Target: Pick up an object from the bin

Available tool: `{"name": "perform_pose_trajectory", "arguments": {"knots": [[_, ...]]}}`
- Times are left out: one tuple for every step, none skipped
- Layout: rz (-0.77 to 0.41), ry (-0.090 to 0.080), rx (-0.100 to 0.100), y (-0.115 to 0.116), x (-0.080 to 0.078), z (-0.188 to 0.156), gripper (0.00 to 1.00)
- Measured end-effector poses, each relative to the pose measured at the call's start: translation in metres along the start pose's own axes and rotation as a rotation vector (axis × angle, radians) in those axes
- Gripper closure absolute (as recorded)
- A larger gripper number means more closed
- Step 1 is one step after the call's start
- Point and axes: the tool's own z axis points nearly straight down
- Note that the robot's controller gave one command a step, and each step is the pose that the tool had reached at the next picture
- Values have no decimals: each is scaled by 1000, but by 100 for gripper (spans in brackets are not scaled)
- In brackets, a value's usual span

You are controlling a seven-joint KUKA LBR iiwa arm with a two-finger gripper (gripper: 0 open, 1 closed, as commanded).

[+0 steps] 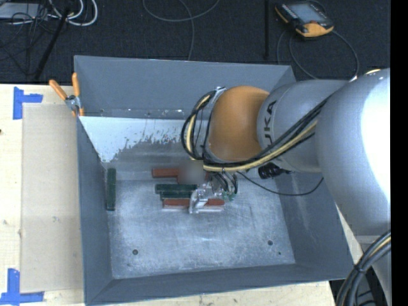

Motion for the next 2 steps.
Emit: {"name": "perform_pose_trajectory", "arguments": {"knots": [[0,0,0,0,0,0,100],[0,2,0,0,0,-1,100]]}}
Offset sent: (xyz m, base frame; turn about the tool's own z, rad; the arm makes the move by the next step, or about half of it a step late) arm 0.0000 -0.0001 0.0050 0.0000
